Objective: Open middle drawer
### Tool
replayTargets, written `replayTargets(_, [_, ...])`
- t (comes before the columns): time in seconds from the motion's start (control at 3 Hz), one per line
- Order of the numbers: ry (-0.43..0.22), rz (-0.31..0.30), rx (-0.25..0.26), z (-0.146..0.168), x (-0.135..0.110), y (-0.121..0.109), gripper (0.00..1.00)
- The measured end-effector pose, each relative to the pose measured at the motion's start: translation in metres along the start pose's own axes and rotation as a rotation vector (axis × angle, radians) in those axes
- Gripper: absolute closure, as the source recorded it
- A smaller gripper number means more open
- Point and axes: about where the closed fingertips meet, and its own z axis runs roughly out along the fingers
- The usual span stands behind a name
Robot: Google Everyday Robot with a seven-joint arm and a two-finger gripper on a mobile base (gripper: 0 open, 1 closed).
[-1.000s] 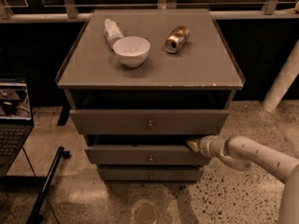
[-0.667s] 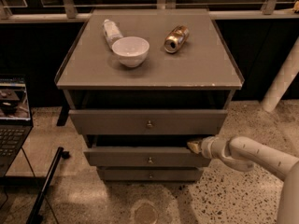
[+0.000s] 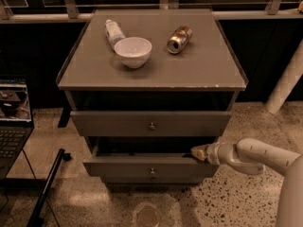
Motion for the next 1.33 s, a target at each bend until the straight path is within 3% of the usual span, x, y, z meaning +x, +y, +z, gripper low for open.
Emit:
replayTargets(0.67, [0.045, 0.075, -0.106, -0.017, 0.018, 0.02, 1.0])
replayTargets(1.0, [0.077, 0.075, -0.097, -0.013, 0.021, 0.021, 1.0])
replayTargets(1.33, [0.113, 0.123, -0.112, -0.018, 0.041, 0.023, 1.0])
